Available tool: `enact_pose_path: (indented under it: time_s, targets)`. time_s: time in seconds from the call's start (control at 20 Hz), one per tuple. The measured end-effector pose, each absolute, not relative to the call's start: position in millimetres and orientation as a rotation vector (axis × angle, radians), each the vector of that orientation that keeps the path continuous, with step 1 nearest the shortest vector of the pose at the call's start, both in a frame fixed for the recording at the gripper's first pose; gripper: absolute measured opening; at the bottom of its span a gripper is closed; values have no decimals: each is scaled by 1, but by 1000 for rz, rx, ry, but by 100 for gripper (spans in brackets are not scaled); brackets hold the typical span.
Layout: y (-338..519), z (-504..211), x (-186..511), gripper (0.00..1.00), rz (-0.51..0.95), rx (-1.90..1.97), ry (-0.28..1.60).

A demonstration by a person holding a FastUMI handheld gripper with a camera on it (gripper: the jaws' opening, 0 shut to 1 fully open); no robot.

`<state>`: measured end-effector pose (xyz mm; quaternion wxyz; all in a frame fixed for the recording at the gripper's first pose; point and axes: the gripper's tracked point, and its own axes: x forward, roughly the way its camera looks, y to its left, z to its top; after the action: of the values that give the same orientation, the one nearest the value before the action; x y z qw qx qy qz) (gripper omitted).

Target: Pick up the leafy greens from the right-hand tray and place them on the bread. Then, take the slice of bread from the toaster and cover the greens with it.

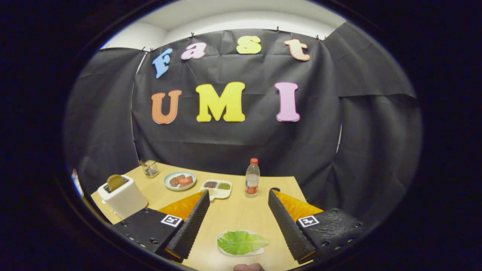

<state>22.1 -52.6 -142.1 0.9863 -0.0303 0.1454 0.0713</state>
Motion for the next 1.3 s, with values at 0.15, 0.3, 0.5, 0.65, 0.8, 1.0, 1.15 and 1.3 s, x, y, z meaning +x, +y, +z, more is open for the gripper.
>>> enact_pose_path:
  time_s: [0.15,0.3,0.5,0.65,0.8,1.0,1.15,1.3]
  targets:
    - [-56,-186,31,95,168,-80,367]
    - [-59,-236,34,95,186,-105,453]
    - [-56,-299,41,96,188,-141,570]
    - [-55,-343,48,96,208,-184,666]
    - [-52,-377,54,96,238,-234,740]
    - [-54,-404,60,96,246,-281,791]
    - [-55,-415,57,97,261,-265,826]
    - [-55,-423,56,96,302,-213,860]
